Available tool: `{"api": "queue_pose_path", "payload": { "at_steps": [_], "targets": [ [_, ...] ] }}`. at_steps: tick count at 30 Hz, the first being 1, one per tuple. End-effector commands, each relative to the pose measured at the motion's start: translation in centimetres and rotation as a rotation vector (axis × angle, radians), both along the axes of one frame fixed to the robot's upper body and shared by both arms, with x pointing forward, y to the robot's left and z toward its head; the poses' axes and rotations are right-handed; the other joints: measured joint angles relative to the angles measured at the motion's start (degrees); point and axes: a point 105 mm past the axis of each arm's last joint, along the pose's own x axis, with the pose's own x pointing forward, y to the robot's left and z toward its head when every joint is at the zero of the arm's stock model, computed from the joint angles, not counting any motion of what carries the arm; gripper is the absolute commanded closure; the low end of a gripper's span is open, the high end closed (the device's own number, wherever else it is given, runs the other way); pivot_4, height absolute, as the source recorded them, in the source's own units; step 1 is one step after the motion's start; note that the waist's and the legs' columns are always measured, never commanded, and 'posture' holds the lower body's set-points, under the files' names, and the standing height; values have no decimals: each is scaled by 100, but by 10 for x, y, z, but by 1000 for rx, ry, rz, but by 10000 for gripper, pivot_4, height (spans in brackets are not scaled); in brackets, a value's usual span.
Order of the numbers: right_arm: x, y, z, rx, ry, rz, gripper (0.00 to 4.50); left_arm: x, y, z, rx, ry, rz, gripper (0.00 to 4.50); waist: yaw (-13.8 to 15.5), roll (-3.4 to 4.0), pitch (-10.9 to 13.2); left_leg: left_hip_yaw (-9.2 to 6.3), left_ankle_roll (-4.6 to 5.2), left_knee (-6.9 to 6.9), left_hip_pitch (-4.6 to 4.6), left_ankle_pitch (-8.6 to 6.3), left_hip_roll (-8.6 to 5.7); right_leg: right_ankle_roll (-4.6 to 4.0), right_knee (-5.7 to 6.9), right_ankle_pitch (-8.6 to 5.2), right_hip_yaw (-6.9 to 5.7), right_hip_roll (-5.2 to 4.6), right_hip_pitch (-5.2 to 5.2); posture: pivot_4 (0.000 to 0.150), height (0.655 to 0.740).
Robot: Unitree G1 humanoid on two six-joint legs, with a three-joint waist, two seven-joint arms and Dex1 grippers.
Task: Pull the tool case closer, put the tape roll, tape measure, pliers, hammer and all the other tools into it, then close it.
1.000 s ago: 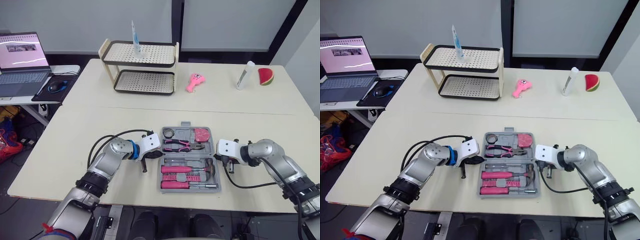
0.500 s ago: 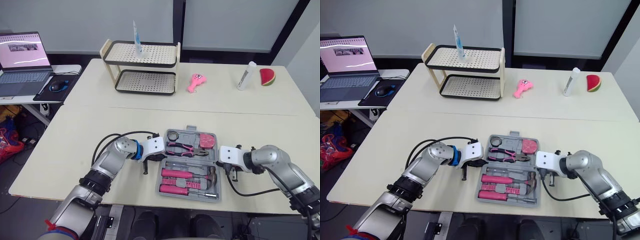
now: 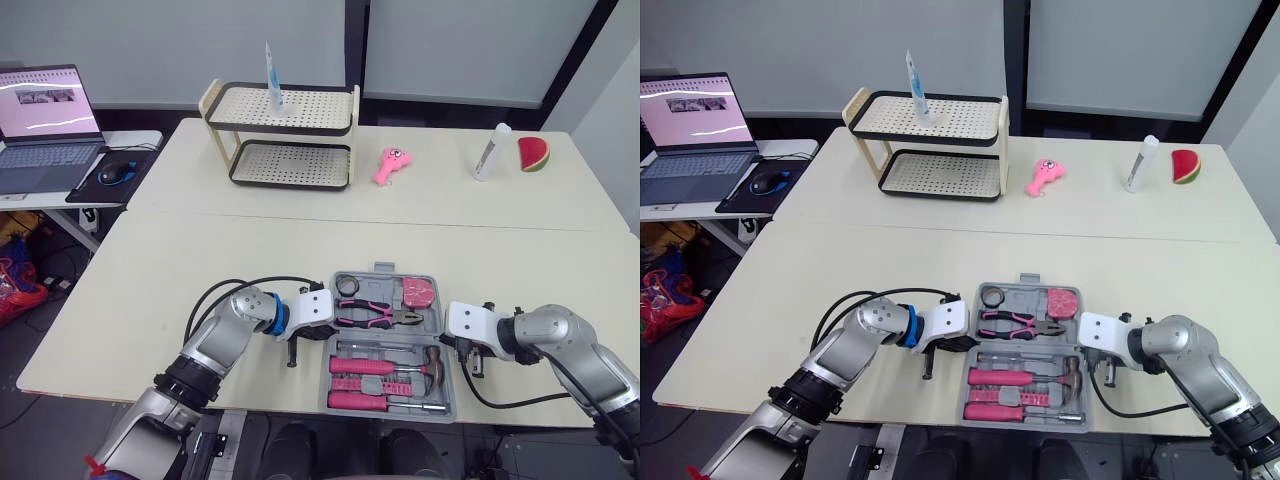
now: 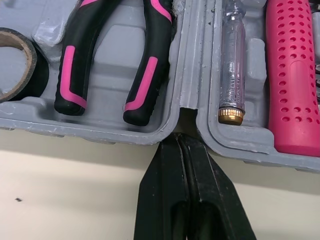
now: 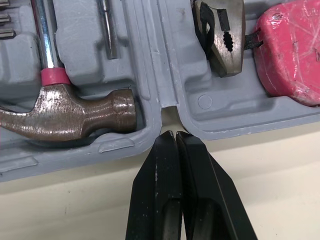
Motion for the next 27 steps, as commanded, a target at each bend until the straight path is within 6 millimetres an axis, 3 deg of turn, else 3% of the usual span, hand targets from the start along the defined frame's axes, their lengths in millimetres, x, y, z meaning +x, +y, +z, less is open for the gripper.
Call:
{"api": "queue_pose_path", "payload": {
  "at_steps": [1,14,19,27],
  "targets": [
    [-6,27,11,76,-39,97,44908,-20,-19,-8,-17,48,-93,45000,0,0,0,0,0,0,0,0,0,0,0,0,0,0,0,1500,7400],
    [-3,16,10,56,-37,71,44908,-7,-15,-8,-2,28,-49,45000,9,1,-2,-2,2,-1,27,-1,-1,0,-4,0,-2,0,30,1500,7400],
    [2,11,11,43,-57,57,44908,0,-6,-8,14,24,-23,45000,8,1,-2,-3,2,-3,36,-1,-1,0,-6,0,-2,0,38,1500,7400],
    [13,-14,15,-18,-89,29,44908,20,21,-1,49,-29,21,45000,1,0,-1,-2,2,-2,38,-1,-1,0,-5,0,-2,0,39,1500,7400]
  ]
}}
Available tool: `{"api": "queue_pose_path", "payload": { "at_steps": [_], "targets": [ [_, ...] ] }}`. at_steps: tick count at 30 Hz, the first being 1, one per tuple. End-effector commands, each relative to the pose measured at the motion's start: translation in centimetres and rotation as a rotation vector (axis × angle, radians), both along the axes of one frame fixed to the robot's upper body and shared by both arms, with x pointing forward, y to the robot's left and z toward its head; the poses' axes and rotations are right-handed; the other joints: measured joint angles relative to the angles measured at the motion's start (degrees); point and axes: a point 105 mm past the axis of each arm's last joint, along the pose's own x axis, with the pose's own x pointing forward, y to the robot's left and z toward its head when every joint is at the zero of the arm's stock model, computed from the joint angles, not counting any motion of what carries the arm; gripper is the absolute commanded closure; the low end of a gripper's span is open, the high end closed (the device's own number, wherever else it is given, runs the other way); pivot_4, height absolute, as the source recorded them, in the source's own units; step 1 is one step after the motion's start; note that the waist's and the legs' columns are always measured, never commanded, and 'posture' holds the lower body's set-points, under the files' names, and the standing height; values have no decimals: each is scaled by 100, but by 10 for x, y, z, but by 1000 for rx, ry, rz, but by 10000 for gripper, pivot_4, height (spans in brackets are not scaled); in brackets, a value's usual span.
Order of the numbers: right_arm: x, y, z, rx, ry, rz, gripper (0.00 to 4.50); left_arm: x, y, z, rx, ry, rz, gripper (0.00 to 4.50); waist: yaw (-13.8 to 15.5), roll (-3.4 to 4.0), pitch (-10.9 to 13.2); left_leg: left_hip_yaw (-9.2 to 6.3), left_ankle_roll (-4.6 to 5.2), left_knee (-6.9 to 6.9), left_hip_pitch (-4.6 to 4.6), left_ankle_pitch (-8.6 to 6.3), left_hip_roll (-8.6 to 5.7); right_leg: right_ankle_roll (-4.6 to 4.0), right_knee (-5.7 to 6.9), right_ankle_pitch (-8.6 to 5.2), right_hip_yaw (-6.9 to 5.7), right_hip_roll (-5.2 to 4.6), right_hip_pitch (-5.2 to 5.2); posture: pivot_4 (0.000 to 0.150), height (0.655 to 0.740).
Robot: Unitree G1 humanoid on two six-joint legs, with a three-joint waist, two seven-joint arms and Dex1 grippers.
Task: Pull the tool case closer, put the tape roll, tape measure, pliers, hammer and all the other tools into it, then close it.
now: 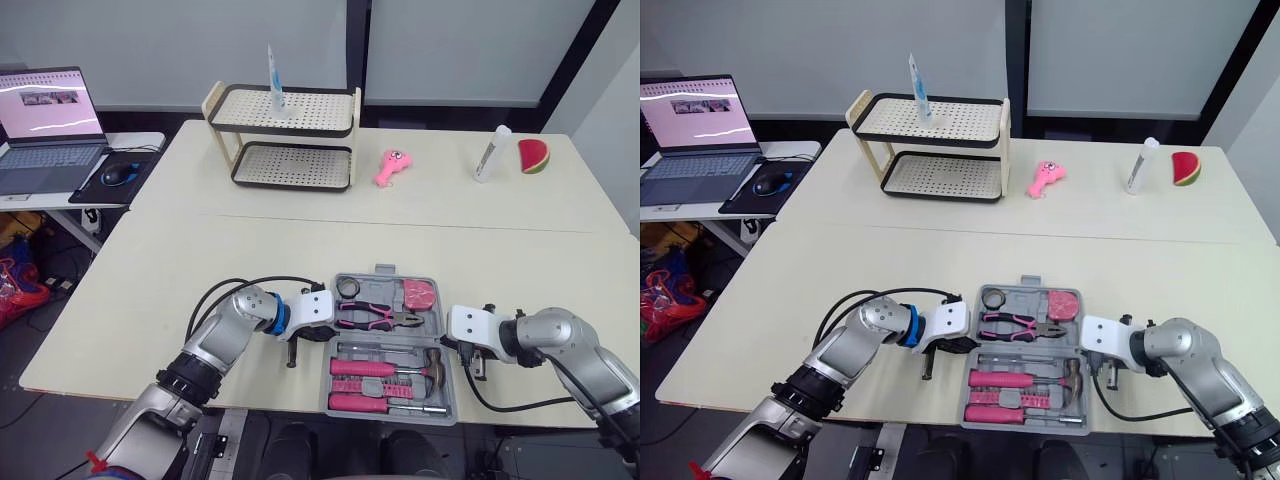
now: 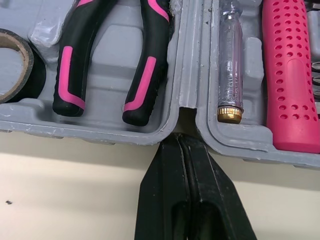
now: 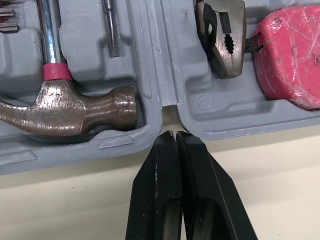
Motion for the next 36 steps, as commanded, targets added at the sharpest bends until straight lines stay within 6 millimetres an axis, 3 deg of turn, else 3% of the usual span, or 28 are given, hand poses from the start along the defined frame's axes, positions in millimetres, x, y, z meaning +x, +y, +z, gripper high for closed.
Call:
{"api": "queue_pose_path", "payload": {
  "at_steps": [1,10,11,14,18,24,28,32,36],
  "targets": [
    [12,-11,17,-13,-75,-8,44908,13,19,1,43,-40,48,45000,-3,0,0,0,0,0,0,0,0,0,0,0,0,0,0,1500,7400],
    [21,-51,38,76,-90,-182,44908,18,57,30,46,-119,108,45000,-55,0,2,-1,0,-8,-1,0,5,0,-1,0,-1,2,-4,1500,7400],
    [23,-54,43,116,-90,-217,42616,19,57,38,17,-134,107,45000,-54,0,3,-1,0,-8,-2,0,6,0,-1,0,0,2,-5,1500,7400],
    [26,-61,55,285,-38,-339,37031,12,37,72,-163,-187,26,45000,-23,-1,3,-5,0,-4,-8,0,6,0,-1,0,1,0,-4,1500,7400],
    [27,-60,60,596,129,-524,30401,-18,1,91,-368,-83,-94,45000,2,-1,3,-8,-1,1,-16,0,4,0,-6,0,2,-5,0,1500,7400],
    [25,-45,67,843,335,-612,20709,-54,-29,76,-376,70,-191,45000,-12,1,3,-2,2,-4,-14,-1,8,-1,-6,0,7,-1,1,1500,7400],
    [31,-41,64,909,390,-671,13555,-70,-35,57,-299,145,-255,45000,-19,1,3,0,9,-2,-14,-5,6,0,-6,0,9,-1,3,1500,7400],
    [35,-40,54,958,449,-725,1883,-77,-36,36,-223,161,-298,45000,-19,1,3,-1,6,-4,-18,-3,6,-1,-8,0,6,0,2,1500,7400],
    [41,-40,50,1004,479,-763,1883,-71,-43,21,-201,151,-281,45000,-25,2,3,3,8,-2,-16,-4,5,0,-7,0,7,-1,2,1500,7400]
  ]
}}
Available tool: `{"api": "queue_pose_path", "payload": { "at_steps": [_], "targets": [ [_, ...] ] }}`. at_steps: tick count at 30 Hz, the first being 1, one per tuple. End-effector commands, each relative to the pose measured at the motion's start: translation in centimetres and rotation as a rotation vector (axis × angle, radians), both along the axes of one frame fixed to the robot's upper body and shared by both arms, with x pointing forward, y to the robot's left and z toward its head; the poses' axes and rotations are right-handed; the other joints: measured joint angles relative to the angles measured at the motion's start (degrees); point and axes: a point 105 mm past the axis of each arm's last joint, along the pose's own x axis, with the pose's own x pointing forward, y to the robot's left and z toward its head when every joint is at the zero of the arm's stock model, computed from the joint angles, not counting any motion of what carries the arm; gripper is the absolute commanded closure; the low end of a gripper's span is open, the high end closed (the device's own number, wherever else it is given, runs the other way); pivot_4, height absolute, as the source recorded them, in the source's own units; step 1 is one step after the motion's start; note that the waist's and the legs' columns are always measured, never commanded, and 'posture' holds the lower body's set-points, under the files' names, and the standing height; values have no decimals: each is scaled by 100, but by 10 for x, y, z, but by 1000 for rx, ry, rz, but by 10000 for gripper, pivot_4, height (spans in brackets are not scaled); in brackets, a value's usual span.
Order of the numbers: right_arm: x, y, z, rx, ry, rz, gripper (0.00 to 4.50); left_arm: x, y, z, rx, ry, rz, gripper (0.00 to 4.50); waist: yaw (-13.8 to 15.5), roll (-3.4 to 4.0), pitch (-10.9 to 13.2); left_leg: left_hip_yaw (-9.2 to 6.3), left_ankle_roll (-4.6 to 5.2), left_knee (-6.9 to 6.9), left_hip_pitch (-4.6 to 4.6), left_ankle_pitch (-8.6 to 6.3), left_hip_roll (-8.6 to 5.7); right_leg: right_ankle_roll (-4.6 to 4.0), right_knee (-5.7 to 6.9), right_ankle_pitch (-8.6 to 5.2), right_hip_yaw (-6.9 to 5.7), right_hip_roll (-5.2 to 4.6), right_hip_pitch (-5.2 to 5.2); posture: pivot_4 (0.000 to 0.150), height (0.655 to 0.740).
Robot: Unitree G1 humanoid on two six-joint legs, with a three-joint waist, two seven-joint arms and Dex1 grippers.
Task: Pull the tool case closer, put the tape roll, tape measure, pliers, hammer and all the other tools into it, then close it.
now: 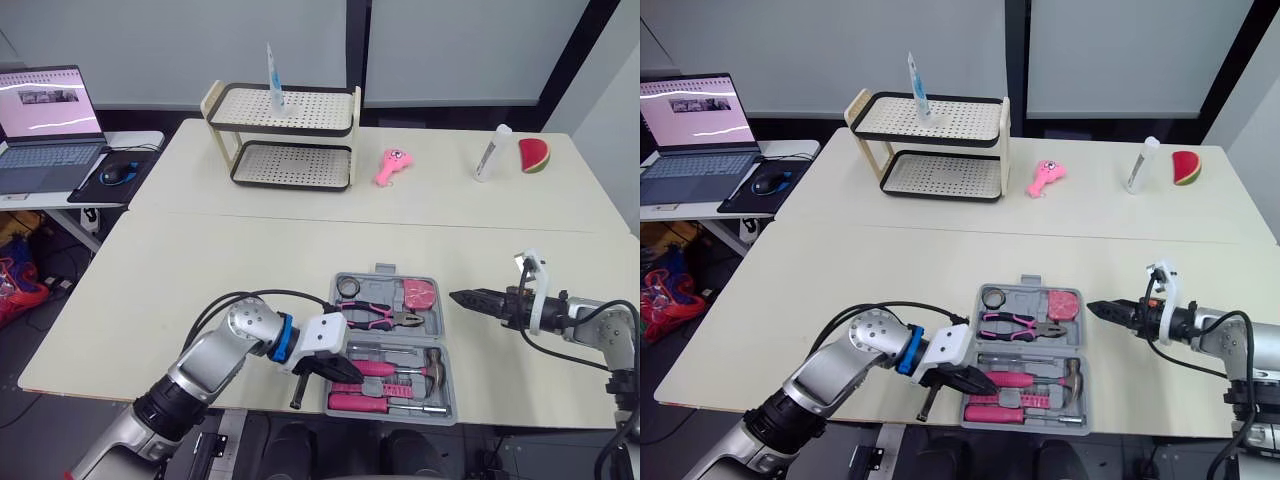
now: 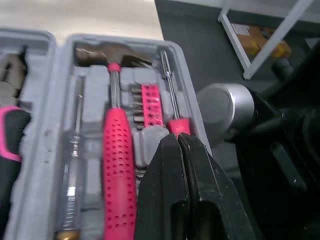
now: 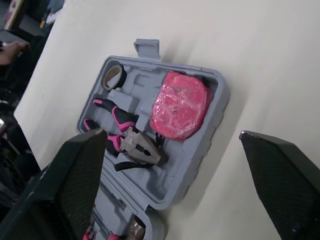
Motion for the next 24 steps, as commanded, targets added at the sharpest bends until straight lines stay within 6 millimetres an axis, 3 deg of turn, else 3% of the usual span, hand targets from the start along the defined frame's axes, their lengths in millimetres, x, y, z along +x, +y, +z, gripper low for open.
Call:
{"api": "queue_pose_path", "payload": {
  "at_steps": [1,11,24],
  "targets": [
    [7,-4,10,44,-27,-31,1883,2,-7,-9,9,-26,-10,45000,-2,0,0,-2,0,0,0,0,0,0,0,0,0,0,0,1500,7400],
    [14,2,-6,69,23,-43,1883,4,-15,-28,56,-23,-16,45000,-18,0,0,-2,-3,0,-1,1,1,0,0,0,-1,0,-1,1500,7400],
    [39,29,-38,108,91,-78,1883,2,-18,-37,117,-49,-41,45000,-36,1,-3,2,-6,-1,10,3,2,0,2,0,0,0,4,1500,7400]
  ]
}}
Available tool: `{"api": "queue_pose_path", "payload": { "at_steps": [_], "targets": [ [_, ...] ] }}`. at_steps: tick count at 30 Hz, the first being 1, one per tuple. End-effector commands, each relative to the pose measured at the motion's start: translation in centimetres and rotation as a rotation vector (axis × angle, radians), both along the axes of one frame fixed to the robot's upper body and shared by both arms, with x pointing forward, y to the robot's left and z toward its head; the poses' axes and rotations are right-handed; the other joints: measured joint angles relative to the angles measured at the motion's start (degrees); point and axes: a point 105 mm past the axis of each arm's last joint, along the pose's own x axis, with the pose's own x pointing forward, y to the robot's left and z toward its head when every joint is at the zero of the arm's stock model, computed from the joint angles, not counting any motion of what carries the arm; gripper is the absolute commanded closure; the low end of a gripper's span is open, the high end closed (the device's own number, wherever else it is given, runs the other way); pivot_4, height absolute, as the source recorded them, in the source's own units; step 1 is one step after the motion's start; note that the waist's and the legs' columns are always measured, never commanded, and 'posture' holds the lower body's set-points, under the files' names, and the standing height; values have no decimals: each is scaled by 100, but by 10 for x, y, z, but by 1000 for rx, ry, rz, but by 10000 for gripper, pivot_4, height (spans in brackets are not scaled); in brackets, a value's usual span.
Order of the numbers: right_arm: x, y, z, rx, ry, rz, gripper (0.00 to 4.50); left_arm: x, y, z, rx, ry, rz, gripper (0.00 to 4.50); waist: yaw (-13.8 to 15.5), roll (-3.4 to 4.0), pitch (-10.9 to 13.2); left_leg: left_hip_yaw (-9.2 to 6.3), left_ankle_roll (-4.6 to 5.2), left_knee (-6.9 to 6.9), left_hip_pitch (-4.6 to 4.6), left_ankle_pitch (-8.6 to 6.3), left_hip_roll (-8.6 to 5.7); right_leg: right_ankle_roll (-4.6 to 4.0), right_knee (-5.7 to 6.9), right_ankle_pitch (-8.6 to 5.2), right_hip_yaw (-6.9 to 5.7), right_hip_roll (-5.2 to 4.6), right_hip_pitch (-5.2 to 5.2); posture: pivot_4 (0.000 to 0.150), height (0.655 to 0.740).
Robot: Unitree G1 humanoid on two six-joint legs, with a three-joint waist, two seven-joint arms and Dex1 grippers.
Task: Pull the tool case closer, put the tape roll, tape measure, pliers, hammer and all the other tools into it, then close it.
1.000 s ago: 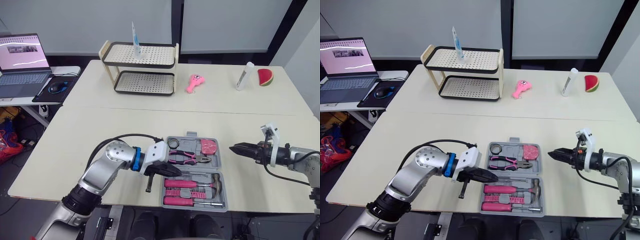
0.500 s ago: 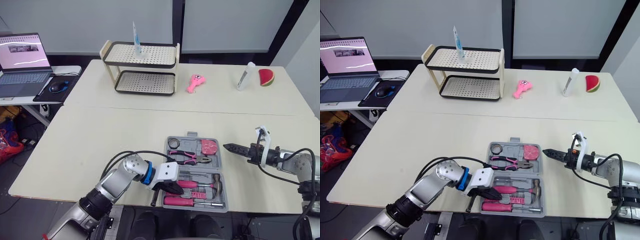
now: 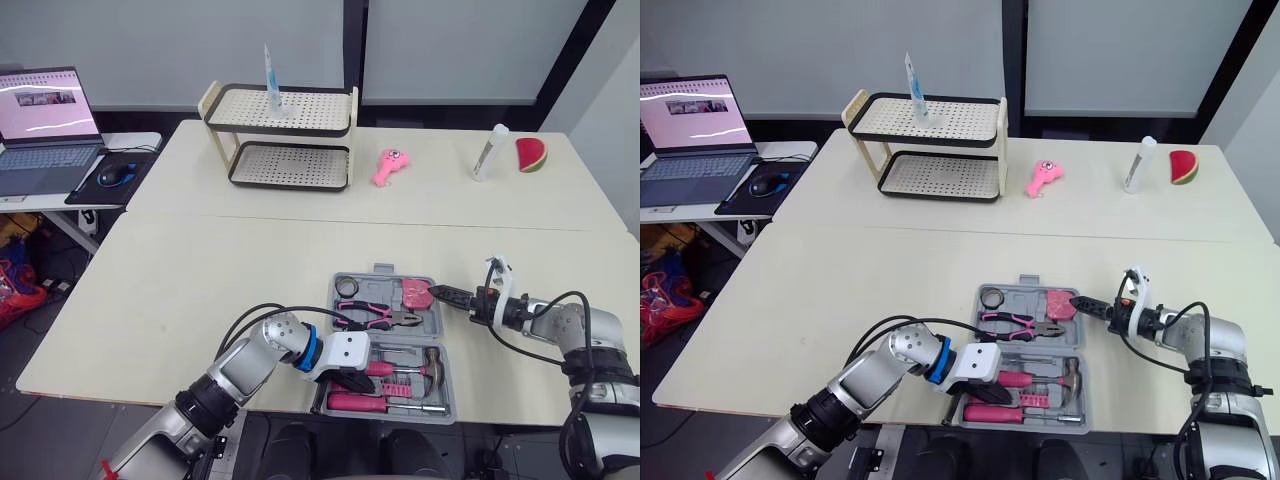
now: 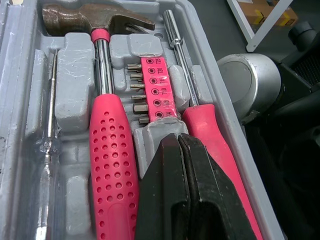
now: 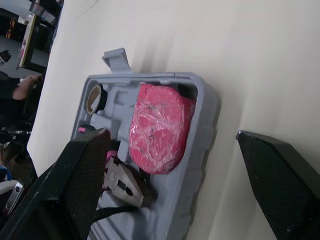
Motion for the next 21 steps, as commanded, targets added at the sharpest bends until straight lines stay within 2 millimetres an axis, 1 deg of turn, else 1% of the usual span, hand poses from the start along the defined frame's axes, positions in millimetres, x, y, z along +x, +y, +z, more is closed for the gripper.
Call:
{"api": "queue_pose_path", "payload": {
  "at_steps": [1,6,9,11,16,21],
  "targets": [
    [7,10,-5,9,1,-4,1883,-2,2,-6,35,-5,-7,45000,-5,0,-1,0,0,0,1,0,1,0,0,0,0,1,1,1500,7400],
    [22,21,-2,101,-12,-56,1883,-3,4,-7,41,-14,-18,45000,-16,1,-3,2,-1,-3,6,1,3,0,0,0,0,2,2,1500,7400],
    [23,27,1,164,-16,-50,1883,-3,4,-7,44,-17,-24,45000,-17,2,-4,3,-1,-3,7,1,5,0,0,0,1,4,2,1500,7400],
    [25,31,8,223,-27,-53,1883,-3,4,-7,45,-19,-26,45000,-17,2,-4,3,-2,-3,7,1,5,0,0,0,1,4,2,1500,7400],
    [30,27,25,294,-63,-75,1883,0,6,-7,52,-24,-25,45000,-22,4,-3,4,-2,-6,6,1,6,0,0,0,2,5,0,1500,7400],
    [24,26,38,344,-72,-40,1883,2,7,-7,54,-32,-22,45000,-19,6,-2,3,-1,-6,5,1,6,0,0,0,5,4,-1,1500,7400]
  ]
}}
